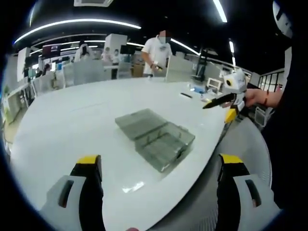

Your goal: Insert the divider into the dual guide fixture by aligning both edges with the guide slots and pushing it downward to the bottom, including one-sided entry, uneven engagement, binding, and posture correction.

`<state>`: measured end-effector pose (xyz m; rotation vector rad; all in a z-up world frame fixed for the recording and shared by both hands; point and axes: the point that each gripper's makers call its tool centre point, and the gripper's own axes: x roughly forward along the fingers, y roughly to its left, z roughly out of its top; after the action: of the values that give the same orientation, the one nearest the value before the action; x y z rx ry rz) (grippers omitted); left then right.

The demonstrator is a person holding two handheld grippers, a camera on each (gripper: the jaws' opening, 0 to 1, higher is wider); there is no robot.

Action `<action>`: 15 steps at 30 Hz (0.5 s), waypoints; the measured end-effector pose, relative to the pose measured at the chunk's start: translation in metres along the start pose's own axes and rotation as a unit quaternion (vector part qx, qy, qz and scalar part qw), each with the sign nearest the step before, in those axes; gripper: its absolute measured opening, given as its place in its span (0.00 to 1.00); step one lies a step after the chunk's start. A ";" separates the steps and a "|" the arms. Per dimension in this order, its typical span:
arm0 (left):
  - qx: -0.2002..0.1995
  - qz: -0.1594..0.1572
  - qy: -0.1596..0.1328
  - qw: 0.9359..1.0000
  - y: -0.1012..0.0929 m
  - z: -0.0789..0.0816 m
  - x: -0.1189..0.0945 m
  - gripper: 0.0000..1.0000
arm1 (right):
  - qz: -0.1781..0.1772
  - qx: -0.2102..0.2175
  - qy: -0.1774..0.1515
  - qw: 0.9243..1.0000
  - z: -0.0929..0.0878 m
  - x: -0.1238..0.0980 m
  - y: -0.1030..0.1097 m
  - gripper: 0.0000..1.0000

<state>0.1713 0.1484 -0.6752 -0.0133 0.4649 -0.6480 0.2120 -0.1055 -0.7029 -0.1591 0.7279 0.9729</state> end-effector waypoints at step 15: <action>-0.006 0.002 -0.017 1.000 -0.003 0.007 0.006 0.99 | -0.007 -0.001 0.005 1.000 0.003 -0.002 -0.005 0.95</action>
<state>0.1761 0.1416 -0.6712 -0.0354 0.4368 -0.6402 0.2166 -0.1082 -0.7007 -0.1715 0.7335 0.9600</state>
